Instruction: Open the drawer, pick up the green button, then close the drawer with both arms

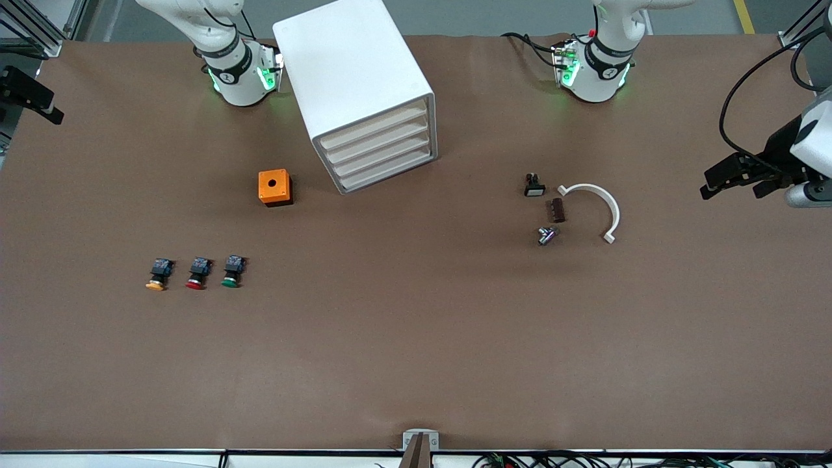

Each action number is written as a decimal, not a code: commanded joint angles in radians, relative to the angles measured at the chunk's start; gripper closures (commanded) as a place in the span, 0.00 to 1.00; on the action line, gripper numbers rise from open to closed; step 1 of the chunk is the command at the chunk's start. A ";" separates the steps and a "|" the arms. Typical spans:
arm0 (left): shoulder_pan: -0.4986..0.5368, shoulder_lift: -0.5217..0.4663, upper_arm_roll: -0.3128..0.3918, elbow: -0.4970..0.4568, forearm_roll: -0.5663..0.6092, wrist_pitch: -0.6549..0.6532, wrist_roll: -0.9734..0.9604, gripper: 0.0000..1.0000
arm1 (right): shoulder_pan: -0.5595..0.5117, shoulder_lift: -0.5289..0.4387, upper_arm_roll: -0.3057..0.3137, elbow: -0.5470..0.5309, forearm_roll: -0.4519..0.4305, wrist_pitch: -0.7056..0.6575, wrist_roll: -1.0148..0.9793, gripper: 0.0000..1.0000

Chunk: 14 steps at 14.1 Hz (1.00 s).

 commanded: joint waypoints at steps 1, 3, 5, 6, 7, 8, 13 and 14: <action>-0.009 0.019 0.004 0.059 0.023 -0.009 -0.004 0.00 | -0.004 -0.010 0.006 -0.002 0.002 0.005 -0.016 0.00; -0.014 0.021 0.003 0.092 0.024 -0.011 -0.004 0.00 | -0.003 -0.010 0.006 -0.002 0.001 0.005 -0.017 0.00; -0.013 0.018 -0.006 0.105 0.024 -0.034 -0.004 0.00 | -0.003 -0.010 0.007 -0.002 -0.011 0.011 -0.017 0.00; -0.012 0.016 -0.006 0.109 0.026 -0.049 -0.004 0.00 | -0.003 -0.010 0.007 -0.002 -0.013 0.011 -0.020 0.00; -0.012 0.016 -0.006 0.110 0.026 -0.061 -0.004 0.00 | -0.003 -0.010 0.007 -0.002 -0.013 0.011 -0.020 0.00; -0.012 0.014 -0.006 0.112 0.026 -0.072 -0.004 0.00 | -0.003 -0.010 0.007 -0.002 -0.013 0.010 -0.020 0.00; -0.008 0.013 -0.003 0.119 0.026 -0.087 -0.004 0.00 | -0.003 -0.010 0.007 -0.002 -0.013 0.010 -0.020 0.00; -0.008 0.014 -0.005 0.118 0.024 -0.112 -0.002 0.00 | -0.003 -0.010 0.007 -0.002 -0.013 0.010 -0.020 0.00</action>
